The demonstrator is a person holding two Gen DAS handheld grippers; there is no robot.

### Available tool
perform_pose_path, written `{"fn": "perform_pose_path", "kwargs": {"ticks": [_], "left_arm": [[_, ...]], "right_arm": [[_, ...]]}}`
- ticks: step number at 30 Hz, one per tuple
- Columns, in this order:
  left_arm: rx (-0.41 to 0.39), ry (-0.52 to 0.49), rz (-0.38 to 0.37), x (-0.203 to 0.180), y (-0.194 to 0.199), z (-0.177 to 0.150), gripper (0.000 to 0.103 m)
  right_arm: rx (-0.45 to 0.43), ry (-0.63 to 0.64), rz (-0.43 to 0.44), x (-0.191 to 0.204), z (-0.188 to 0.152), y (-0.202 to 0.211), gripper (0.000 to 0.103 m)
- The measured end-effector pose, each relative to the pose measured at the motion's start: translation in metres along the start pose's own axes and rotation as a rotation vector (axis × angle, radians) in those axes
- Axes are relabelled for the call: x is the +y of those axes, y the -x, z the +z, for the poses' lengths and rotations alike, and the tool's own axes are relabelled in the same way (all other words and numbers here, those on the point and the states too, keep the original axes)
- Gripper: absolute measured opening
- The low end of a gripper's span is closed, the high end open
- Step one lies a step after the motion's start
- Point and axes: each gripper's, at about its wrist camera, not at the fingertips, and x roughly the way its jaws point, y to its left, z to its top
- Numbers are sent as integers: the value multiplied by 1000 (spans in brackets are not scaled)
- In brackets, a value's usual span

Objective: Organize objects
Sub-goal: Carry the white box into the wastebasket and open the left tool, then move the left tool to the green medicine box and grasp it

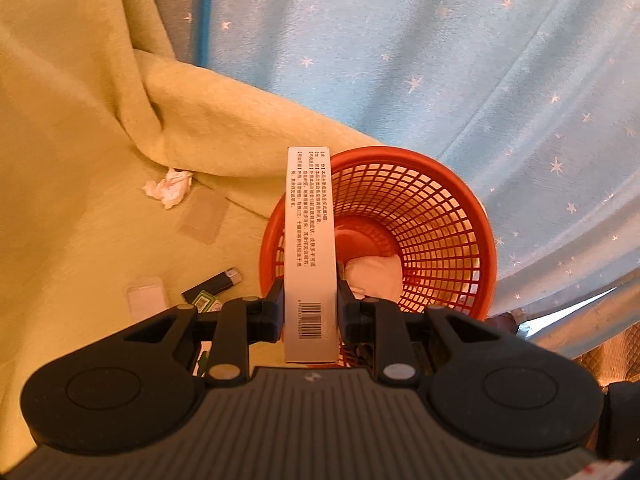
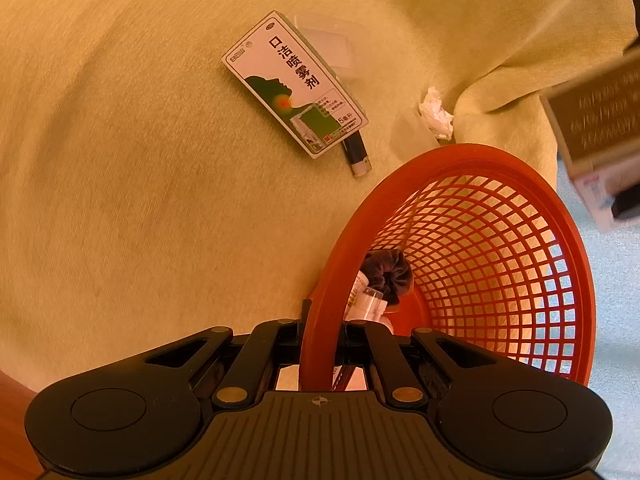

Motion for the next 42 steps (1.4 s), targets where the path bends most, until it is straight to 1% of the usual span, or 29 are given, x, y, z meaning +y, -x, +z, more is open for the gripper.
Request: {"fn": "perform_pose_path", "kwargs": {"ticks": [9, 13, 16, 20, 23, 26, 33, 39, 42], "left_arm": [[18, -22, -26, -11, -9, 0, 21], [9, -25, -45, -15, -13, 1, 21], [-13, -11, -75, -17, -14, 2, 30], [-32, -1, -70, -16, -10, 2, 31], [-37, 11, -54, -9, -7, 0, 31], [-38, 21, -20, 0, -3, -2, 31], [-29, 81, 55, 40, 1, -12, 31], [-8, 103, 133, 77, 3, -28, 33], [3, 97, 166, 92, 3, -36, 33]], "right_arm": [[-2, -5, 3, -1, 0, 0, 1], [-4, -7, 4, -3, 1, 0, 1], [-6, -10, 5, -4, 0, 0, 1], [-8, -12, 4, -5, -1, 0, 1], [-9, -14, 6, -6, -2, 0, 1], [-9, -18, 6, -5, -2, 0, 1], [-9, -13, 5, -5, -1, -1, 1], [-7, -13, 6, -5, -1, 0, 1], [-7, -12, 6, -5, -1, -1, 1]]}}
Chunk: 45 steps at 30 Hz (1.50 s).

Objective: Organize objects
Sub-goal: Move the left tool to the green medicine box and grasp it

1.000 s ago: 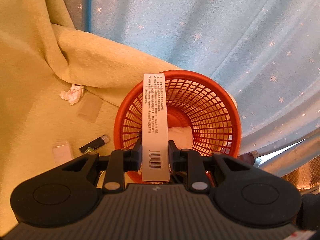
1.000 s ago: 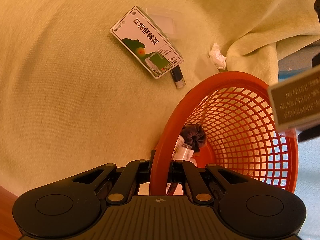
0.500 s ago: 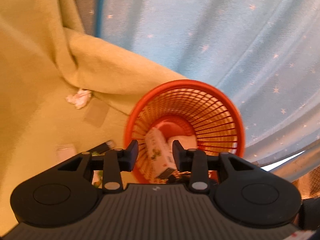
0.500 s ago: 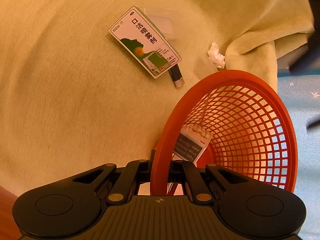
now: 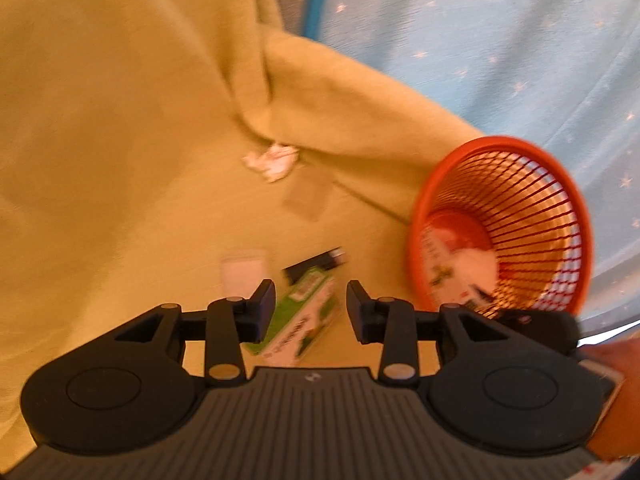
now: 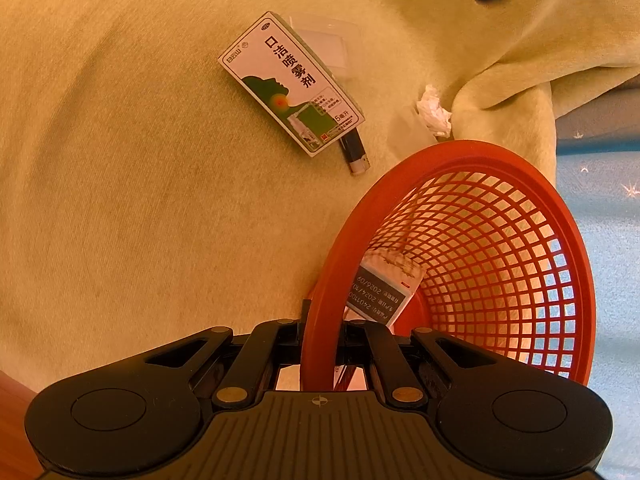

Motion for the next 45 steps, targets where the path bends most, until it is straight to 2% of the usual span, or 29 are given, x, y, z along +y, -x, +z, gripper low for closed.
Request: {"fn": "perform_pose_path", "kwargs": {"ticks": [9, 14, 20, 27, 33, 39, 45], "left_arm": [[24, -81, 27, 28, -12, -20, 50], [3, -196, 12, 30, -19, -32, 68], [16, -341, -4, 21, -39, -50, 74], [71, -391, -23, 21, -74, -67, 74], [93, -361, -47, 24, -100, -71, 72], [121, -331, -68, 27, -125, -71, 62], [127, -334, -68, 24, -129, -73, 43]], "right_arm": [[1, 9, 0, 2, -1, -1, 1], [1, 16, 0, 3, -1, 0, 1], [1, 26, 1, 4, -1, 0, 1], [-2, 27, 1, 4, -2, 1, 1], [-8, 26, -1, 5, -3, 1, 1], [-17, 30, -5, 8, -5, 2, 1], [-18, 30, -3, 7, -5, 3, 1]]}}
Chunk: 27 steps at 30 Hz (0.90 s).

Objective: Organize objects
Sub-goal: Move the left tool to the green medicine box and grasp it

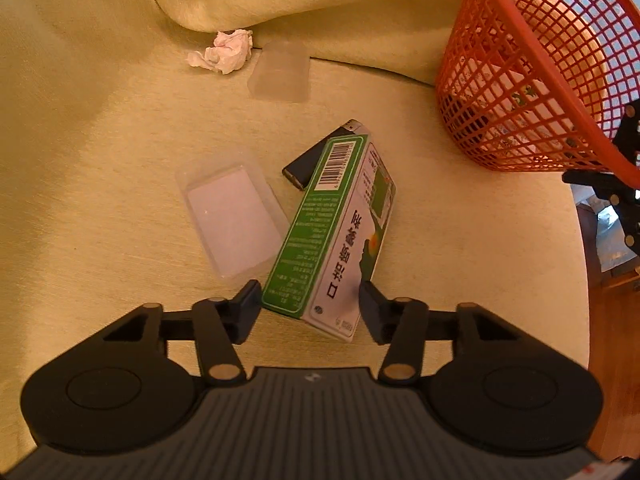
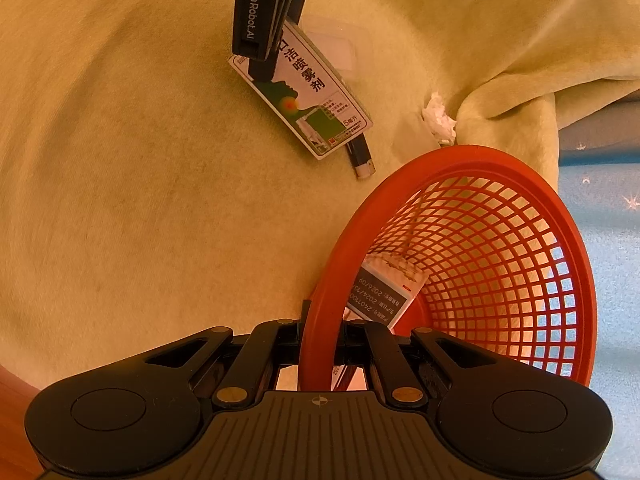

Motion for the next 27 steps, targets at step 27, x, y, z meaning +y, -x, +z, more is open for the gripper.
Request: {"fn": "perform_pose_path", "kwargs": {"ticks": [27], "left_arm": [[10, -82, 3, -43, -20, 23, 26]], "right_arm": [[-13, -21, 9, -1, -1, 1, 1]]}}
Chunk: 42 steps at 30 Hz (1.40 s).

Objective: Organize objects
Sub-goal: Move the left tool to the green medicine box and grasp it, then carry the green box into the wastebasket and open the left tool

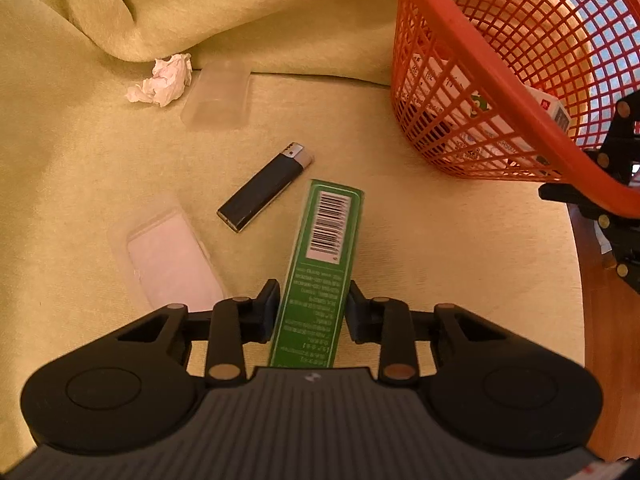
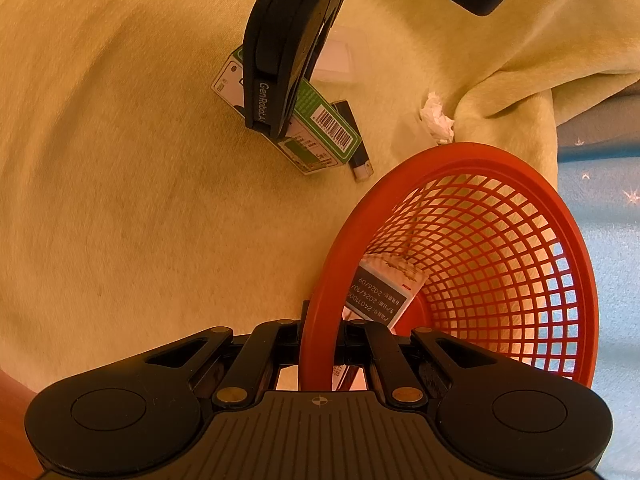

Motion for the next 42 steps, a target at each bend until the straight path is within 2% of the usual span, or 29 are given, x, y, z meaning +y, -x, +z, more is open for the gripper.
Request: {"fn": "perform_pose_path", "kwargs": {"ticks": [11, 29, 36, 42], "left_arm": [[4, 173, -2, 12, 43, -4, 25], [-122, 378, 66, 13, 135, 9, 25], [-185, 442, 59, 9, 158, 19, 25], [-219, 453, 34, 2, 172, 30, 25]], "right_arm": [[9, 3, 1, -2, 2, 0, 1], [23, 8, -5, -3, 1, -3, 1], [27, 7, -10, -3, 2, -4, 1], [28, 7, -10, -3, 3, -4, 1]]}}
